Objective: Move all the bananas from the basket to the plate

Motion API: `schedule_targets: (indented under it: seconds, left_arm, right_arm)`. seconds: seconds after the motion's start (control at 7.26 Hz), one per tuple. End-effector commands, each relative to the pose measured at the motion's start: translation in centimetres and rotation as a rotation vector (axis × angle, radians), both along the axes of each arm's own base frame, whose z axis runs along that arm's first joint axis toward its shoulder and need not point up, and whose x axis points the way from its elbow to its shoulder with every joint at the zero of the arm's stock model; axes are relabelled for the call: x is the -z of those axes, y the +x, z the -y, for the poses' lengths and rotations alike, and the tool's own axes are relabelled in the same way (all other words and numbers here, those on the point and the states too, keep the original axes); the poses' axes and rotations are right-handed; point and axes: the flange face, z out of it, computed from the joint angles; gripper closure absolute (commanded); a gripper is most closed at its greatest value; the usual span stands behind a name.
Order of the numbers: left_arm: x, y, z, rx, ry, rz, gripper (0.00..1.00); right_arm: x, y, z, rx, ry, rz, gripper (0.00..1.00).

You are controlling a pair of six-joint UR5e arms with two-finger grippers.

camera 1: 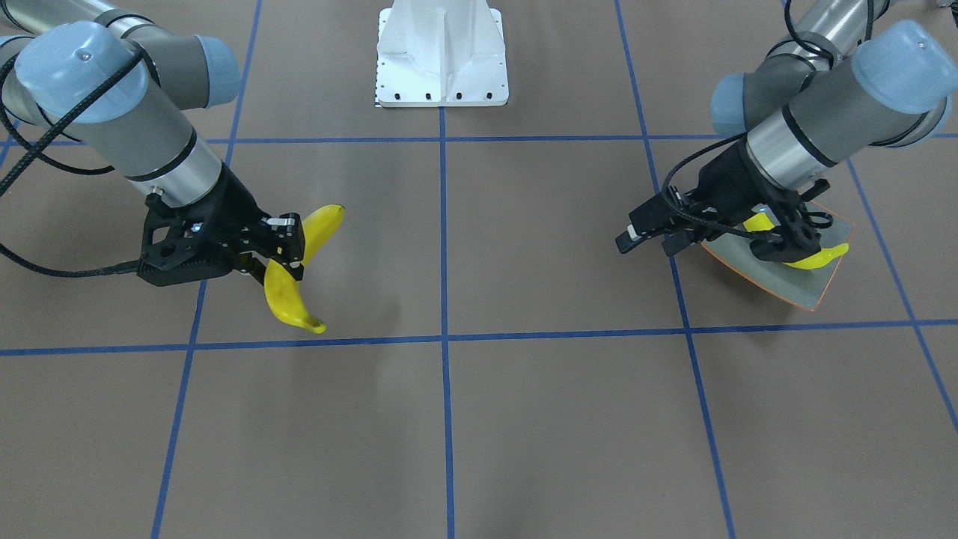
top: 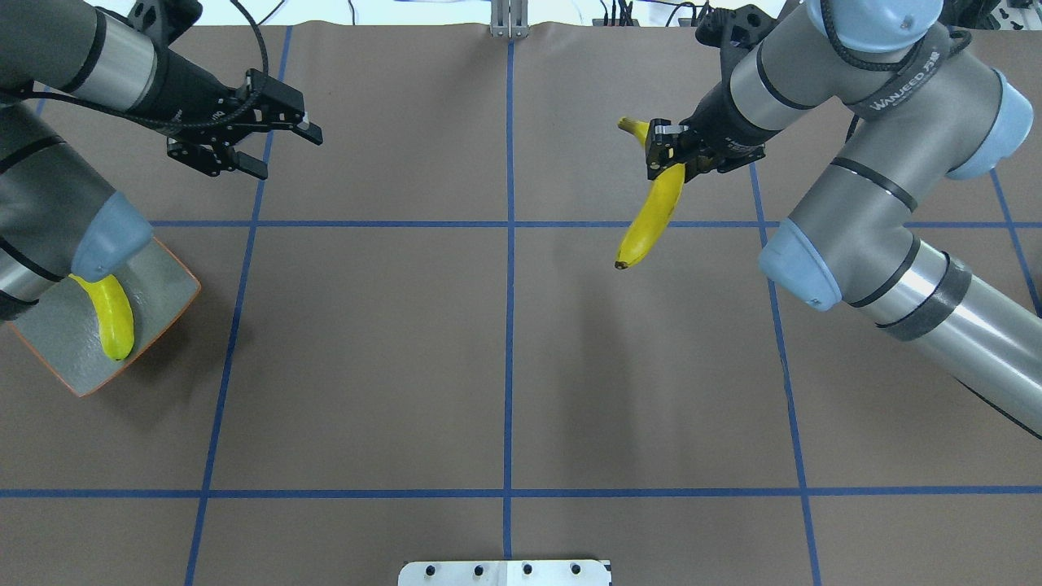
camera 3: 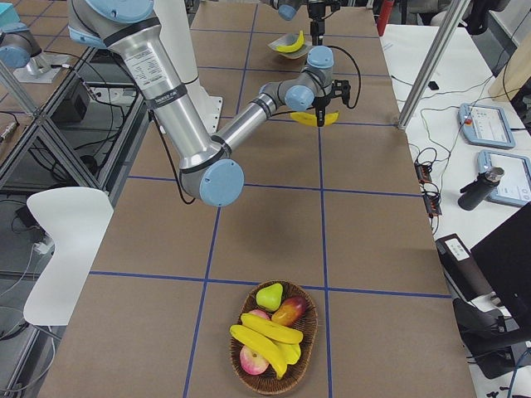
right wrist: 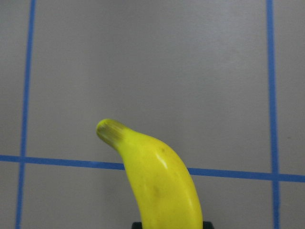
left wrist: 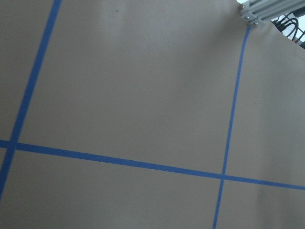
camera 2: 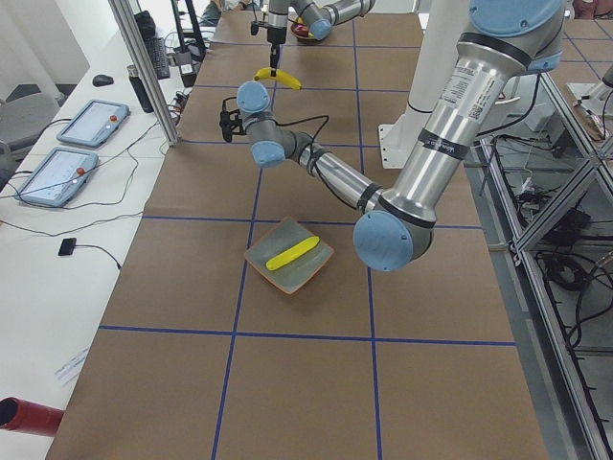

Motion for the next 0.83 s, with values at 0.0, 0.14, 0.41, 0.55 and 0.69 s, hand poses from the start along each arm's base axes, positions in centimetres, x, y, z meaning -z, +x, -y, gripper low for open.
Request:
schedule_targets:
  seconds: [0.0, 0.14, 0.41, 0.55, 0.69]
  left_arm:
    - [2.1, 3.0, -2.3, -0.054, 0.06, -0.063, 0.0]
    - [3.1, 4.0, -3.6, -0.076, 0.083, -0.106, 0.0]
    - [6.0, 6.3, -6.4, -0.121, 0.094, -0.213, 0.01]
    - [7.6, 7.1, -7.2, -0.142, 0.113, -0.235, 0.01]
    - [8.7, 7.6, -8.0, -0.159, 0.129, -0.25, 0.01]
  right_arm:
    - [4.2, -1.3, -0.6, -0.019, -0.015, 0.078, 1.0]
    - [5.9, -1.9, -0.9, -0.024, -0.034, 0.102, 1.0]
    - [8.0, -3.2, -2.1, -0.002, 0.005, 0.16, 1.0]
    - [8.6, -4.7, -3.4, 0.028, 0.048, 0.206, 1.0]
    - [8.9, -5.3, -4.1, 0.039, 0.05, 0.218, 1.0]
